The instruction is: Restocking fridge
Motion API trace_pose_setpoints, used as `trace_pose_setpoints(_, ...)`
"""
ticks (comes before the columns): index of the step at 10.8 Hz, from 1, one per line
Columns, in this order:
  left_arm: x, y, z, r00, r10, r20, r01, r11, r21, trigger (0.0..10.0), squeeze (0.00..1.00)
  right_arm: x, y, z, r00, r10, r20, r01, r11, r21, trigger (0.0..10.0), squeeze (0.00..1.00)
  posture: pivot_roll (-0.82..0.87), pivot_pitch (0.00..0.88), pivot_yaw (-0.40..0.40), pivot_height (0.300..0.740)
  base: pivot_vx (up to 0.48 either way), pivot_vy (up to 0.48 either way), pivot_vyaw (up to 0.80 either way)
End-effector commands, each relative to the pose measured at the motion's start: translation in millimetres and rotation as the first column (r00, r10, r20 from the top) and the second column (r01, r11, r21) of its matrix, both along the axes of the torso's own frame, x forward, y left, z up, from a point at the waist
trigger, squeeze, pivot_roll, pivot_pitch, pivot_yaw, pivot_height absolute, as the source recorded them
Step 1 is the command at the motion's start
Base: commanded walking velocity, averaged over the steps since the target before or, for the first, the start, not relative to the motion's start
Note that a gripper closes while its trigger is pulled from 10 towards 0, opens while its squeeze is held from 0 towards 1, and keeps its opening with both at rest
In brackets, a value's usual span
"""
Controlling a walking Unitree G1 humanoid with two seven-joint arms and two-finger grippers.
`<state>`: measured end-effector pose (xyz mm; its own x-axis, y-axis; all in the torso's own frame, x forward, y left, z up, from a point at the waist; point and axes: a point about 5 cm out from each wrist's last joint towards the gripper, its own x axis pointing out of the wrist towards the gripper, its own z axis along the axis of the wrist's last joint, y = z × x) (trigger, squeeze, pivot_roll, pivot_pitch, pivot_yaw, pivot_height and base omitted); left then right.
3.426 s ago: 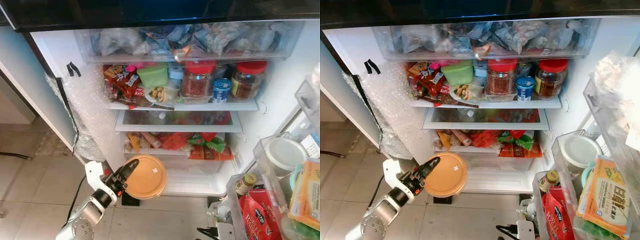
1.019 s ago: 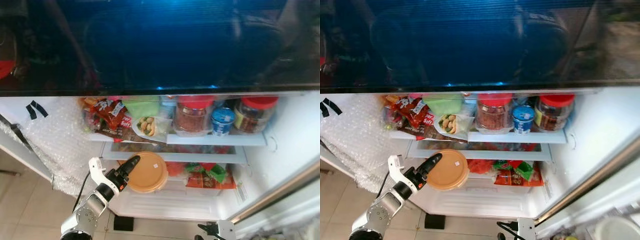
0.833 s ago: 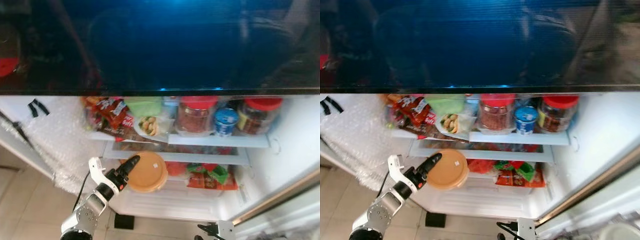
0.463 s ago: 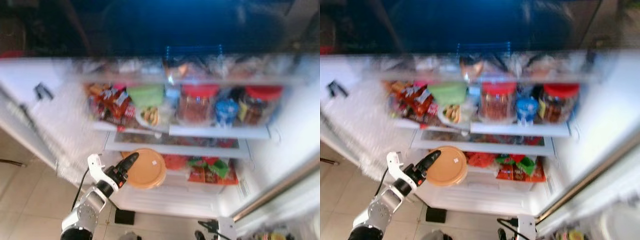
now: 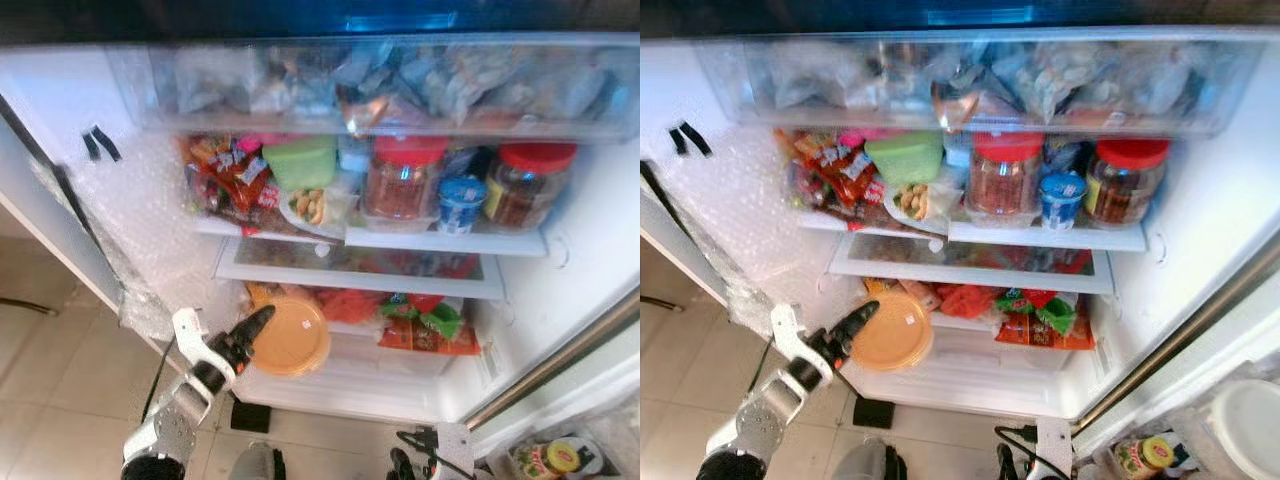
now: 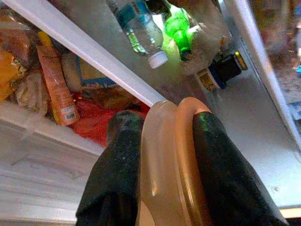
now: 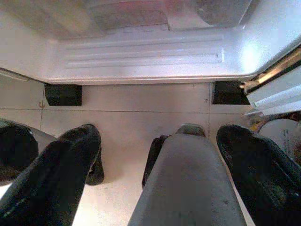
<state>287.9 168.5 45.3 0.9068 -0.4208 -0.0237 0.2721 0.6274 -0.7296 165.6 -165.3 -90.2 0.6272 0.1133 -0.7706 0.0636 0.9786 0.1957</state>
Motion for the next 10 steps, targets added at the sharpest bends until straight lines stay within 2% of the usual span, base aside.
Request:
trace_pose_setpoints(1, -1.0, 2.1, -3.1, 1.000, 0.007, -0.016, -0.007, 1.000, 0.010, 10.0, 0.00, -23.1, 4.6, -10.3, 0.996, 0.014, -0.085, -0.013, 1.000, 0.010, 10.0, 0.00, 0.05, 0.128, 0.068, 0.633, 0.000, 0.000, 0.00)
trace_pose_setpoints(6, 1.2, 2.7, -1.3, 1.000, 0.013, -0.008, -0.013, 1.000, 0.021, 10.0, 0.00, -24.6, 4.5, -11.0, 0.996, 0.002, -0.094, -0.001, 1.000, 0.011, 10.0, 0.00, 0.06, 0.133, 0.067, 0.633, 0.000, 0.000, 0.00)
trace_pose_setpoints(10, 1.7, 1.0, 0.7, 1.000, -0.006, -0.001, 0.006, 1.000, 0.022, 10.0, 0.00, -24.2, 5.5, -10.9, 0.996, -0.001, -0.094, 0.002, 1.000, 0.018, 10.0, 0.00, 0.06, 0.131, 0.071, 0.633, 0.317, 0.000, 0.00)
